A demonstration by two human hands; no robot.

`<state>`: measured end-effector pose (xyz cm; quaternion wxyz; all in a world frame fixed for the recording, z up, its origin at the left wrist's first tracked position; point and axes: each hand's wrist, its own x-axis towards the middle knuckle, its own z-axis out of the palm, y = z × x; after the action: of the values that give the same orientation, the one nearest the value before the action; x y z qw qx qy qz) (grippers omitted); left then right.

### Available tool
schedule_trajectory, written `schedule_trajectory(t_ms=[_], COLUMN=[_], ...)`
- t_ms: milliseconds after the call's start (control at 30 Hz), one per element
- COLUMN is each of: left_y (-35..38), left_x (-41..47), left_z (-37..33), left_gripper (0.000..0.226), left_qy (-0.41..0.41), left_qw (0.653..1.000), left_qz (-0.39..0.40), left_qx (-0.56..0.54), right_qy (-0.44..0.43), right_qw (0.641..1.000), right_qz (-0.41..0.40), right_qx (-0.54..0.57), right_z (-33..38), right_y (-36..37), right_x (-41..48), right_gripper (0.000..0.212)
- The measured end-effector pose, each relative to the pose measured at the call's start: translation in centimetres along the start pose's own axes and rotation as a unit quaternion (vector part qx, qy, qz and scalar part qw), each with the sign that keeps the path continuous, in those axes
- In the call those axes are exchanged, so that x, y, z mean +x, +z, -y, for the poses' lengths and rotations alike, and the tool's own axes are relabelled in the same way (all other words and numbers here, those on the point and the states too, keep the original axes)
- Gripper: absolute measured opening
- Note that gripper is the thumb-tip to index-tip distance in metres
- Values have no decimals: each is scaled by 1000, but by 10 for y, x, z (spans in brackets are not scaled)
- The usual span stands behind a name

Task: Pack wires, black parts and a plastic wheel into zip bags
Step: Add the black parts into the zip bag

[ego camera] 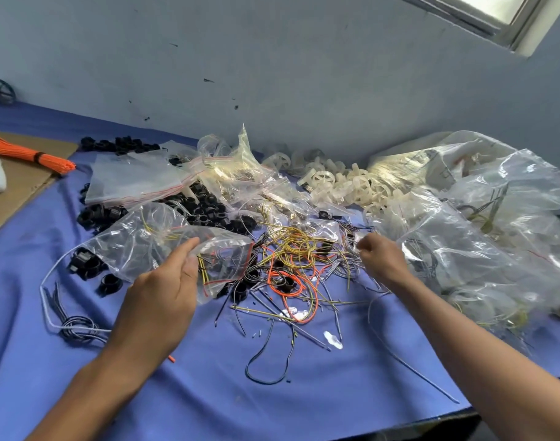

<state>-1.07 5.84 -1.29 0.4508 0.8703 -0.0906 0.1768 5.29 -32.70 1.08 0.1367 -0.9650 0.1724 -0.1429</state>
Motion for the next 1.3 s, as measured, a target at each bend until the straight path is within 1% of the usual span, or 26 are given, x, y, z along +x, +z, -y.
schedule_trajectory(t_ms=[33, 100, 133, 200, 267, 367, 400, 567, 700, 733, 800, 867, 933, 1033, 1100, 1167, 1233, 1300], left_y=[0, 0, -1, -2, -4, -5, -4, -3, -6, -6, -5, -4, -3, -1, -1, -2, -2, -1], left_x=[0, 0, -1, -2, -2, -1, -1, -4, -5, -4, -3, -2, -2, -2, -2, -2, -1, 0], left_z=[0, 1, 1, 1, 0, -1, -1, 1, 1, 2, 0, -1, 0, 2, 2, 1, 2, 1], left_gripper=[43, 43, 44, 44, 43, 42, 42, 42, 52, 50, 44, 42, 43, 42, 42, 43, 43, 42], left_qy=[-1, -3, -2, -2, -4, -6, -7, 0, 9, 9, 5, 5, 4, 1, 1, 0, 4, 10], left_qw=[1000, 1000, 1000, 1000, 1000, 1000, 1000, 1000, 1000, 1000, 1000, 1000, 1000, 1000, 1000, 1000, 999, 999], left_qz=[-1, -4, -5, -4, -1, 0, 0, 0, -2, -6, -10, -3, 4, 7, 7, 3, -5, -7], left_qx=[-3, -6, -7, -11, -13, -12, -11, -13, -27, -23, -26, -25, -23, -20, -25, -31, -34, -32], right_qy=[2, -14, -25, -30, -19, 9, 12, 16, 37, 40, 43, 52, 71, 75, 60, 37, 4, -35], right_qw=[1000, 995, 991, 987, 988, 992, 993, 991, 987, 986, 983, 985, 988, 988, 980, 962, 938, 908], right_qz=[10, 60, 86, 111, 117, 110, 107, 117, 124, 133, 151, 154, 132, 54, 2, -33, -19, 40], right_qx=[-24, -76, -97, -112, -103, -54, -48, -61, -91, -96, -91, -58, 17, 125, 187, 267, 346, 416], right_z=[-9, -18, -20, -21, -22, -22, -22, -15, -12, -12, -11, -13, -15, -13, -6, 6, 20, 35], right_y=[2, 9, 12, 18, 20, 22, 22, 22, 24, 24, 22, 20, 18, 9, -7, -25, -41, -51], right_x=[4, 10, 12, 16, 20, 21, 22, 26, 32, 34, 38, 40, 41, 40, 35, 22, -1, -36], right_gripper=[27, 31, 32, 28, 25, 38, 39, 28, 24, 23, 28, 33, 24, 16, 17, 21, 23, 24])
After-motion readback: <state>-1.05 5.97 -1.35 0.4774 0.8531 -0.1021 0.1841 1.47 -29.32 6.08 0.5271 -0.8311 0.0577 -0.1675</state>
